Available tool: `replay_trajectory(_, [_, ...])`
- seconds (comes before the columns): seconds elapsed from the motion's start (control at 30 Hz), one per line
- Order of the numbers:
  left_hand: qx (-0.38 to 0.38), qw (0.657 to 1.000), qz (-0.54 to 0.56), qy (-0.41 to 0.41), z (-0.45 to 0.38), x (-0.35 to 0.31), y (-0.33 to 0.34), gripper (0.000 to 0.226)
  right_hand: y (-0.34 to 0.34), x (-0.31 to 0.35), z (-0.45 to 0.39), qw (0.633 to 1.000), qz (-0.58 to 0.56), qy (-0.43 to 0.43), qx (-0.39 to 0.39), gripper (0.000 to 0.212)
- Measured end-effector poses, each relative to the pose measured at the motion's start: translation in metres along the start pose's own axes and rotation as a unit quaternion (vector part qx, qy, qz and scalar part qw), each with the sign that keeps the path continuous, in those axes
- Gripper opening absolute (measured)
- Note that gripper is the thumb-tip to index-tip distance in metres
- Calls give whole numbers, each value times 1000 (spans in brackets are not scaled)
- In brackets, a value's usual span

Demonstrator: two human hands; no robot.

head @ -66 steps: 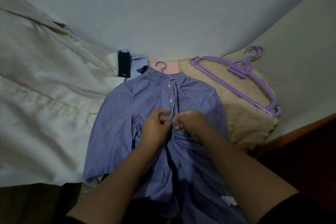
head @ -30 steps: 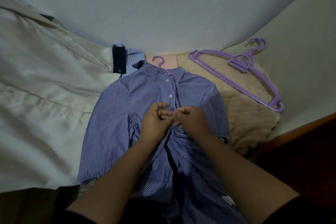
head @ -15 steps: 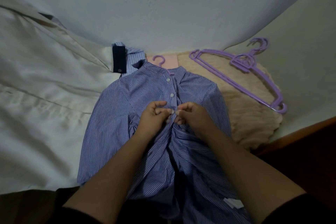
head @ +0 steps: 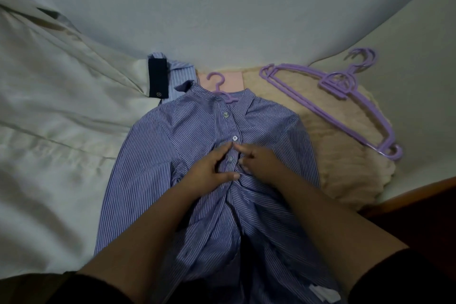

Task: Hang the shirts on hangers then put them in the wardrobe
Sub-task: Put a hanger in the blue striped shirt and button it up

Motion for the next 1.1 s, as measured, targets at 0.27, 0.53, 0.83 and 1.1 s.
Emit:
replay_trajectory(0.27, [27, 988, -150, 34, -55, 2, -22, 97, -10, 11, -45, 999, 42, -26, -17, 46])
replay_trajectory(0.53, [39, 975, -212, 54, -89, 11, -42, 97, -20, 28, -85, 989, 118, -87, -27, 44])
replay_trajectory(0.83, [-22, 986, -161, 41, -62, 0, -36, 93, -19, 17, -51, 997, -4, -44, -56, 50])
replay_trajectory(1.1, [-135, 987, -85, 19, 7, -22, -19, 73, -23, -1, 21, 985, -73, 17, -155, 35])
Point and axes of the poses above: each hand's wrist, its own z-axis away from the middle knuckle, its own y-axis out of the palm, x = y × z, the point moved 4 cm from there along -z, towards the middle knuckle, and after that the axes turned 2 degrees about -x, right-handed, at the moved point
